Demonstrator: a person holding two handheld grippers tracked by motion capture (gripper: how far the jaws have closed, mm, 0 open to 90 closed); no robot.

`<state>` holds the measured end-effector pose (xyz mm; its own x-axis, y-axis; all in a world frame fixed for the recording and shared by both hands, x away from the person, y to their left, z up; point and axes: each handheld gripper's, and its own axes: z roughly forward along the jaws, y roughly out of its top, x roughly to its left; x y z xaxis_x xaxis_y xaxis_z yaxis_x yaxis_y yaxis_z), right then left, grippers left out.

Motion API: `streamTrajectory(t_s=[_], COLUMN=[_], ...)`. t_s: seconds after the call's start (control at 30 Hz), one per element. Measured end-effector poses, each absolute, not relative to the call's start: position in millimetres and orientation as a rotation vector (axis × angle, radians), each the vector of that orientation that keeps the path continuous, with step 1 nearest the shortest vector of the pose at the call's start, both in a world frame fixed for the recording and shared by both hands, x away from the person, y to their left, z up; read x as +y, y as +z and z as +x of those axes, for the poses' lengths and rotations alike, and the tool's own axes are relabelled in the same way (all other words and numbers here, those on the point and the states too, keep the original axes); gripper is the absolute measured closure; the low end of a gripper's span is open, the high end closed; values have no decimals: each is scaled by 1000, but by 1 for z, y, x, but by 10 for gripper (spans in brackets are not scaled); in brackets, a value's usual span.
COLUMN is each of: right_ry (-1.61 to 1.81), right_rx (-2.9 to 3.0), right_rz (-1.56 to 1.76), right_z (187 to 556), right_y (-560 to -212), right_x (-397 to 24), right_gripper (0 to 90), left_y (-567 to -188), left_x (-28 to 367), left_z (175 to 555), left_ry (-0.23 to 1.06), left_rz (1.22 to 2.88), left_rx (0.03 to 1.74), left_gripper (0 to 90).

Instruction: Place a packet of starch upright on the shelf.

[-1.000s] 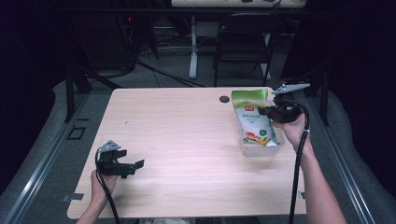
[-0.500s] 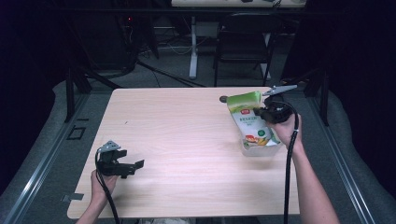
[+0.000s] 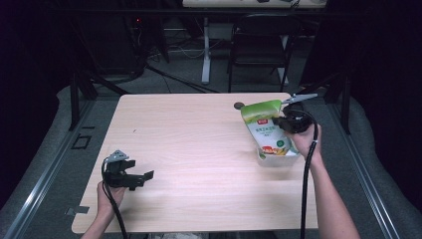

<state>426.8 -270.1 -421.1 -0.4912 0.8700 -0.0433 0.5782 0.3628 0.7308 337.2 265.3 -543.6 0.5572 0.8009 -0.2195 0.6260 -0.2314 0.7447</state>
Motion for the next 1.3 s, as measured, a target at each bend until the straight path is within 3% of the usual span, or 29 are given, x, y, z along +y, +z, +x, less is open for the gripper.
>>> streamTrajectory(t_s=[0.3,0.5,0.6,0.7,0.77,0.87,1.3], right_ry=[908,938,924,917,903,887,934], right_rx=[2201,2212,2205,2175,2173,2172,2096], right_rz=[1310,1326,1307,1290,1278,1277,1335], right_z=[424,423,421,418,416,413,406], right_y=[-427,-428,-425,-420,-418,-418,-427], right_x=[-282,-284,-281,-279,-278,-278,-290], right_gripper=[823,610,558,589,720,810,830], left_y=[-544,-544,-544,-544,-544,-544,-545], left_x=[264,264,264,264,265,265,265], left_z=[337,337,337,337,337,337,337], left_ry=[258,264,264,264,267,266,267], left_rz=[1955,1958,1959,1959,1962,1964,1962], left_rx=[1157,1153,1153,1155,1159,1160,1163], left_gripper=[42,48,51,52,56,59,62])
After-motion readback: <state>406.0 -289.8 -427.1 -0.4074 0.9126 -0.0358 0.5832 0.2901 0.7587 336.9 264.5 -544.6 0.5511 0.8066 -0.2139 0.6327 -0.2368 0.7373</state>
